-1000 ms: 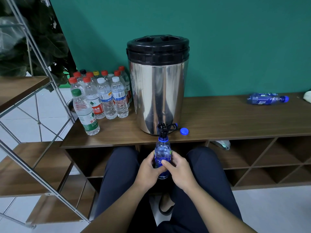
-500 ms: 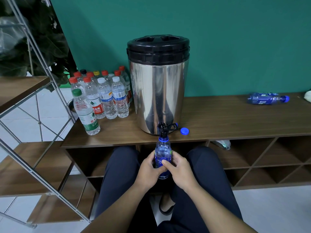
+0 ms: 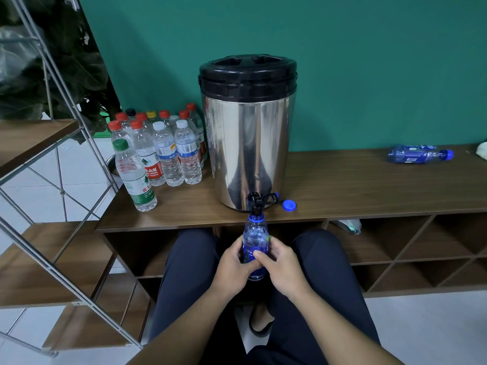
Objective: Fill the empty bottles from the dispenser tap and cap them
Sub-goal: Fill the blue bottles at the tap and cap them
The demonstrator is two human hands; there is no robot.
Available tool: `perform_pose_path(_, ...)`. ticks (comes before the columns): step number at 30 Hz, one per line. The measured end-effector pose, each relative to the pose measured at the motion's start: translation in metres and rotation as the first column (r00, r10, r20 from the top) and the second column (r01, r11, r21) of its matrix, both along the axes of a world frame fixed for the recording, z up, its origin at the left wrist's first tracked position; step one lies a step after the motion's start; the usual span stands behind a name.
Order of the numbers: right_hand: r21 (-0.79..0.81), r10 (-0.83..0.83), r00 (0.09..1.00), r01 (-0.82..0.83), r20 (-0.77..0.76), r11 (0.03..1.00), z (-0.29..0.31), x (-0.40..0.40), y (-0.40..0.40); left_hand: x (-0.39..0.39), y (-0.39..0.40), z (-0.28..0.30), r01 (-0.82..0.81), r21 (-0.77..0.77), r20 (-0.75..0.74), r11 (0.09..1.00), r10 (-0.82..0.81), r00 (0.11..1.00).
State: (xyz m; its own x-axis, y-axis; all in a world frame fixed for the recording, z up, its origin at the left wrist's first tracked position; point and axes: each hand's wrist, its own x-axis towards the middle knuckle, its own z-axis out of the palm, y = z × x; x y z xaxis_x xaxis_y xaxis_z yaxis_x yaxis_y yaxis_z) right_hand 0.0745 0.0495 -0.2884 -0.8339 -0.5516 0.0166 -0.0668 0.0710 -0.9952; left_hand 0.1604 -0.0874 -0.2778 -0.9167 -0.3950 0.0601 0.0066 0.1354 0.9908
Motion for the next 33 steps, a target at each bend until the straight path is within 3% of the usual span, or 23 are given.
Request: perform_pose_path(33,0.004,0.004,1.0,-0.004,-0.001,1.0,-0.0018,-0.0011,0.0001,-0.0005,-0.0006,-0.0015,0.002,-0.038,0.005,0.999,-0.002,1.0)
